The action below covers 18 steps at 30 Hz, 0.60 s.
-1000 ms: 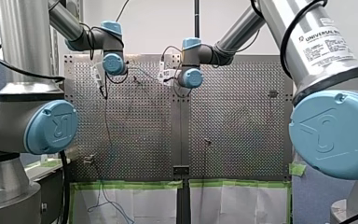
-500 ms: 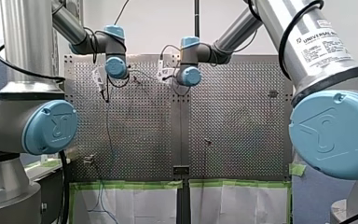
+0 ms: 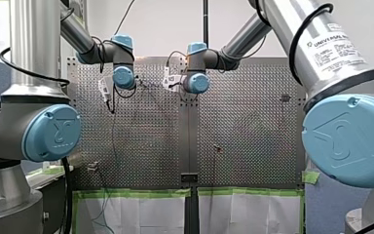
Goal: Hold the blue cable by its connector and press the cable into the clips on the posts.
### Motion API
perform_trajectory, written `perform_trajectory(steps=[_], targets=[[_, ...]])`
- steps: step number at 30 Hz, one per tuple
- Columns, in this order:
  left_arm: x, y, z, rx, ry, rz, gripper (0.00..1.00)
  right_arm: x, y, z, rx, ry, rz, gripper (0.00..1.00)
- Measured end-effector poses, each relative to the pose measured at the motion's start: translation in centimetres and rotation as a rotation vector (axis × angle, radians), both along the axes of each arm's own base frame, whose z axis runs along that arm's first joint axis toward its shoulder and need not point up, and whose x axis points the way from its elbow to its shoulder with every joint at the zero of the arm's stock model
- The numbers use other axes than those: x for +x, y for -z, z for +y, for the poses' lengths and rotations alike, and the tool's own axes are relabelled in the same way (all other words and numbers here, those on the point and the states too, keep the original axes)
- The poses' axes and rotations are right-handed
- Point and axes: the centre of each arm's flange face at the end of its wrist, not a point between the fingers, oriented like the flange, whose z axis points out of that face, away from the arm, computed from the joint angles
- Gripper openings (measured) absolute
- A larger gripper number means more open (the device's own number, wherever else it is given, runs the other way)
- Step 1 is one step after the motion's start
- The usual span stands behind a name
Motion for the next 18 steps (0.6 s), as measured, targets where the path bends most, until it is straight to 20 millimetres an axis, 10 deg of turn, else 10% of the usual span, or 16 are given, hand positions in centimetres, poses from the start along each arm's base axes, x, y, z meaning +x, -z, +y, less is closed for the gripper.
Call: perform_trajectory(steps=[18], targets=[[1.9, -1.2, -0.2, -0.035, 0.038, -0.027, 0.00, 0.1, -0.3, -1.1, -0.007, 0.007, -0.007, 0.00]])
